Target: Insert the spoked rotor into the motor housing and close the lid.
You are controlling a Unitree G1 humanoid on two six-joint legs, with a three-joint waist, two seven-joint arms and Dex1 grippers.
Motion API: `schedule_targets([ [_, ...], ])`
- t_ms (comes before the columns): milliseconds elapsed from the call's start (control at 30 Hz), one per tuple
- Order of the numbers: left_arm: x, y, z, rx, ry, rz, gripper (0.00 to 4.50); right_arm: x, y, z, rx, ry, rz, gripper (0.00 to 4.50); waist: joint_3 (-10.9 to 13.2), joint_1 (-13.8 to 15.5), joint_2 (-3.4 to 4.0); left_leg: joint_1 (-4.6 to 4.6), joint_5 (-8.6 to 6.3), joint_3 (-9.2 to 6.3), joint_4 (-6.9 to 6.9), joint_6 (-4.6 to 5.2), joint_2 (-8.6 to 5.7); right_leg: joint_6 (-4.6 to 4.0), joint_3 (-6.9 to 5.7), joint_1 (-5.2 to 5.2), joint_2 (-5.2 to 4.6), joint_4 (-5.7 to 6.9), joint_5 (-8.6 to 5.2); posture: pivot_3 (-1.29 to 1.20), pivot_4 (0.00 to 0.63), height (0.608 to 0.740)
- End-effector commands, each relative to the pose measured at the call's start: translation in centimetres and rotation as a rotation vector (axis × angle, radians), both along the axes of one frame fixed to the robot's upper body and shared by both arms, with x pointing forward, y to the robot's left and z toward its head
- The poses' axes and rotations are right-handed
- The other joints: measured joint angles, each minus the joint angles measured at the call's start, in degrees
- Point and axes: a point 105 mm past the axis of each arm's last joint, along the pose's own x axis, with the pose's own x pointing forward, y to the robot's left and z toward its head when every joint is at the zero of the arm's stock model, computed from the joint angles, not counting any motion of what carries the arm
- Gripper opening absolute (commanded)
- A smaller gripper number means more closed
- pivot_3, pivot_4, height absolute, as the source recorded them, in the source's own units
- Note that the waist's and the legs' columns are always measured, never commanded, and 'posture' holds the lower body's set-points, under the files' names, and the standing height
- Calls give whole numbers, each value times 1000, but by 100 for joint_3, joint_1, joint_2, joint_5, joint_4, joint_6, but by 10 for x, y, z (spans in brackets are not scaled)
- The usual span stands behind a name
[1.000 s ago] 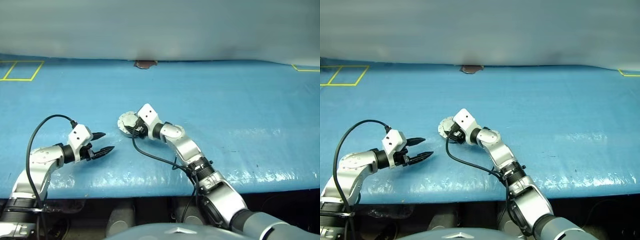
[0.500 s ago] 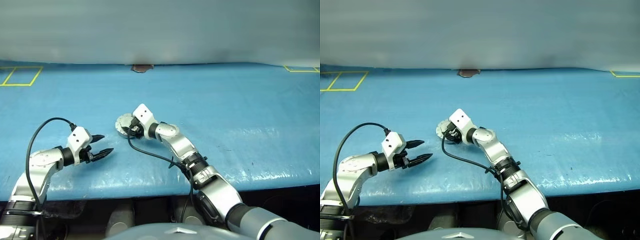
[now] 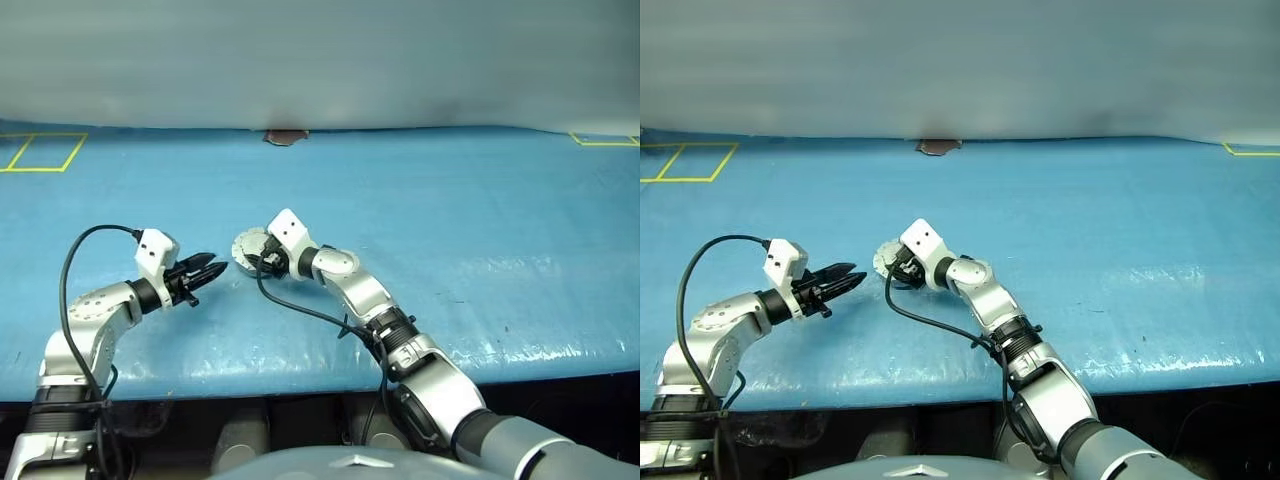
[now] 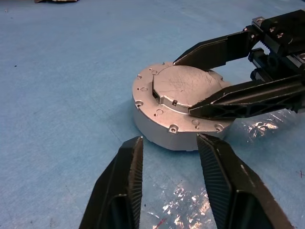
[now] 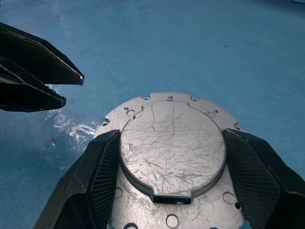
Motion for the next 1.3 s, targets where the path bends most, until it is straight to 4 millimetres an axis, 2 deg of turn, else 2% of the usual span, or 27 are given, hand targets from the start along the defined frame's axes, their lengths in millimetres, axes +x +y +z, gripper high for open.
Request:
schedule_targets([
  [33, 7, -7, 5, -20, -20, 7, 194, -10, -20, -49, -129, 134, -45, 3041, 0, 3, -1, 0, 0, 0, 0, 0, 0, 0, 0, 1, 0, 0, 0, 0, 150, 740],
  [67, 9, -7, 5, -19, -26, 19, 19, -10, -21, -49, -129, 132, -47, 3041, 0, 4, -1, 0, 0, -1, 0, 0, 0, 0, 0, 1, 0, 0, 0, 0, 150, 740],
  [333, 20, -2, -4, 34, -10, 99, 19, -8, -23, -46, -121, 117, -69, 3041, 0, 15, 0, -1, -4, -1, -4, -6, 0, 0, 0, 0, 0, -9, 0, 0, 150, 740],
  [433, 22, -6, -10, 48, 13, 99, 19, -7, -23, -43, -115, 110, -70, 3041, 1, 20, 0, -1, -4, -1, -3, -7, -1, 0, 0, 1, 0, -11, 0, 0, 150, 740],
  [700, 23, -15, -14, -91, 86, 119, 19, -8, -20, -33, -89, 73, -61, 3041, 4, 53, 1, -9, -5, -4, -4, -9, -5, 0, -2, -3, -2, -17, 0, 0, 150, 740],
  [1000, 19, -7, -1, -232, 147, 87, 19, -10, -19, -32, -92, 65, -54, 3041, 4, 49, 0, -59, -4, -10, 0, -10, -9, 8, -5, -15, -1, -20, 4, 0, 150, 740],
  [1300, 26, -15, 8, -344, 193, 33, 19, -8, -18, -30, -87, 55, -66, 3041, 5, 36, -1, -60, -4, -12, 1, -10, -10, 7, -6, -16, -1, -21, 4, 0, 150, 740],
])
